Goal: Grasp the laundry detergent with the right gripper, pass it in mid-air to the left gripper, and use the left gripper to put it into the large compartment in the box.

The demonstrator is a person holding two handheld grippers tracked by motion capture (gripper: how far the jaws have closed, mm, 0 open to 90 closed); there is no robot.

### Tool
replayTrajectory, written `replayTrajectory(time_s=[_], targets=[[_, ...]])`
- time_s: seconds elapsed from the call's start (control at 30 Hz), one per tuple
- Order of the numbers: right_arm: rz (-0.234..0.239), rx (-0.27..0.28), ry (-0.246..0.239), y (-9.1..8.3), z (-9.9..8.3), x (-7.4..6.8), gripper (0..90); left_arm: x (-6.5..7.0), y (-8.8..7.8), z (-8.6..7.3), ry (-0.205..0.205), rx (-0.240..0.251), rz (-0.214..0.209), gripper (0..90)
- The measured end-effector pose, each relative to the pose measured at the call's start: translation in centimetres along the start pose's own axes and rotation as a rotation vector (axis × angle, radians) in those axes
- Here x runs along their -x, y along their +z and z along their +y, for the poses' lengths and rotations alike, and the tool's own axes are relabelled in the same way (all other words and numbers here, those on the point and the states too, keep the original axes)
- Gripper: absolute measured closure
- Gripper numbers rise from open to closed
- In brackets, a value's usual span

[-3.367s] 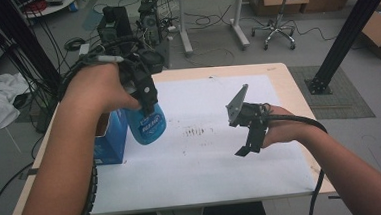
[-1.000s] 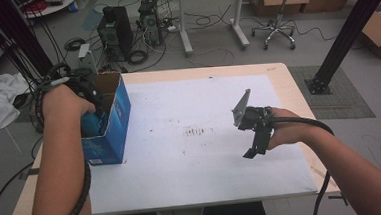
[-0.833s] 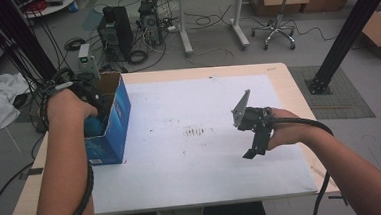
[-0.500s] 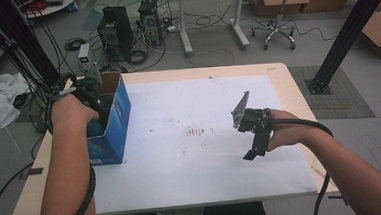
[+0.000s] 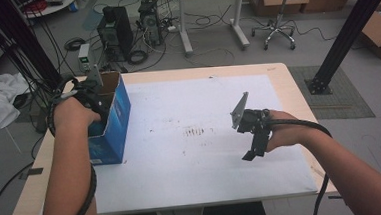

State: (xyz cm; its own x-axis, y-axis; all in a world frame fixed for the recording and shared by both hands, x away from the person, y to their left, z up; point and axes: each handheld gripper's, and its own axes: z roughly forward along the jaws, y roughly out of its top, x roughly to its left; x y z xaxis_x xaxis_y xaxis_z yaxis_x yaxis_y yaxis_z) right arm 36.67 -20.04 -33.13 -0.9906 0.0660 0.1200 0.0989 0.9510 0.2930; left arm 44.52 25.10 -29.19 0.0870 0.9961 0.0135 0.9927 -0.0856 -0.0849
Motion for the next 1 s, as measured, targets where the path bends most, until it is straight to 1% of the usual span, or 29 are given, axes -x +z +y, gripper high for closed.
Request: replayTrajectory(time_s=[0.23, 0.5, 0.6, 0.67, 0.7, 0.77, 1.0], targets=[[-0.003, -0.004, 0.0, -0.11, 0.01, 0.04, 0.0, 0.17, 0.05, -0.01, -0.019, 0.007, 0.004, 39.1], [-0.008, -0.002, -0.001, -0.1, -0.1, -0.03, 0.0, 0.23, 0.03, -0.07, -0.018, 0.007, 0.006, 39.0], [-0.009, 0.0, -0.003, -0.1, -0.2, 0.0, 0.0, 0.15, 0.03, -0.1, -0.022, 0.016, -0.004, 38.7], [-0.009, 0.0, 0.0, -0.11, -0.23, -0.03, 0.0, 0.02, -0.07, -0.13, -0.036, 0.026, -0.028, 36.6], [-0.01, 0.002, 0.002, -0.09, -0.24, -0.05, 0.0, 0.01, -0.11, -0.14, -0.036, 0.024, -0.026, 33.9], [-0.01, 0.001, 0.002, -0.08, -0.24, -0.09, 0.0, 0.0, -0.16, -0.2, -0.042, 0.02, -0.022, 33.3], [-0.009, 0.005, -0.004, -0.03, -0.25, -0.12, 0.0, 0.06, -0.58, -0.34, -0.034, 0.017, -0.021, 31.5]])
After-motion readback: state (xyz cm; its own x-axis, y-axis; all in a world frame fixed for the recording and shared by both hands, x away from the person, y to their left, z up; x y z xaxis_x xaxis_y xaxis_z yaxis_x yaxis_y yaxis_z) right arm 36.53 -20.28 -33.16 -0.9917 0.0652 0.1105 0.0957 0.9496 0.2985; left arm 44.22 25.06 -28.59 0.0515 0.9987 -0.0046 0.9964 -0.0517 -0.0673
